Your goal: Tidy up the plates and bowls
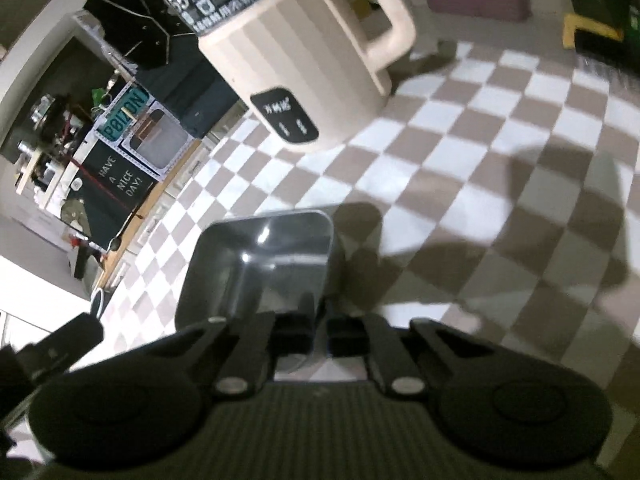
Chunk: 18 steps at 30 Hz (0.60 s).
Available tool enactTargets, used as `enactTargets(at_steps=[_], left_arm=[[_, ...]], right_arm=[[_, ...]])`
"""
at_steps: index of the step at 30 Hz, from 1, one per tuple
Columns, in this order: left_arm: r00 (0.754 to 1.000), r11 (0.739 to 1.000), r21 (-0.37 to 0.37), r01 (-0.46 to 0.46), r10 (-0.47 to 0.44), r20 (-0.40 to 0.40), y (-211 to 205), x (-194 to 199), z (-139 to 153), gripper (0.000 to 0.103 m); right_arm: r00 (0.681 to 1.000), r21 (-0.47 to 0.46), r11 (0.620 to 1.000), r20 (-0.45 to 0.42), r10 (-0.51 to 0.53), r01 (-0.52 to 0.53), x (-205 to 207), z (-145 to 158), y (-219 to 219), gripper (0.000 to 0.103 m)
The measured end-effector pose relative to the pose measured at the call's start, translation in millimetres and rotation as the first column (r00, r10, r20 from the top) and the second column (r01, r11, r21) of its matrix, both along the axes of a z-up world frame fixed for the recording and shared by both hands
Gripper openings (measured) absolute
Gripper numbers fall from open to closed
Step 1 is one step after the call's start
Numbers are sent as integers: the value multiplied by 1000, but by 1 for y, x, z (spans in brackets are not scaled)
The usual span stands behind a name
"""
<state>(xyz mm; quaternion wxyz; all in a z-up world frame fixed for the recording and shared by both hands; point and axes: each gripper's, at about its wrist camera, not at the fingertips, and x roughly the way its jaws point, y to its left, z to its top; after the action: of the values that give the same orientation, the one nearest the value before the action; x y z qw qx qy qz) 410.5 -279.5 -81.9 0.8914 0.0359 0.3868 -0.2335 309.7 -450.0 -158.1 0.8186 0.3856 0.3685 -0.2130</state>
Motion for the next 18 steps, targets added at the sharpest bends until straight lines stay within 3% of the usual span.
enactTargets(at_steps=[3,8,12,18], left_arm=[[999,1000,-2,-4,4,-32,-5,6,-9,76],[995,999,-27,-29,26,-95,-10,18,-27,55],[988,999,-43,-29,22,-154,-15,27,-40,21],[982,999,-27,-23,17,-189,-18,30,-52,9]], right_arm=[[997,-63,995,-7,82,-82,4,5,-3,5],[966,-169,951,-45,255,-259,12,12,1,5],[944,-189,925,-74,321,-329,17,11,0,5],[937,-197,916,-78,341,-350,20,9,-2,5]])
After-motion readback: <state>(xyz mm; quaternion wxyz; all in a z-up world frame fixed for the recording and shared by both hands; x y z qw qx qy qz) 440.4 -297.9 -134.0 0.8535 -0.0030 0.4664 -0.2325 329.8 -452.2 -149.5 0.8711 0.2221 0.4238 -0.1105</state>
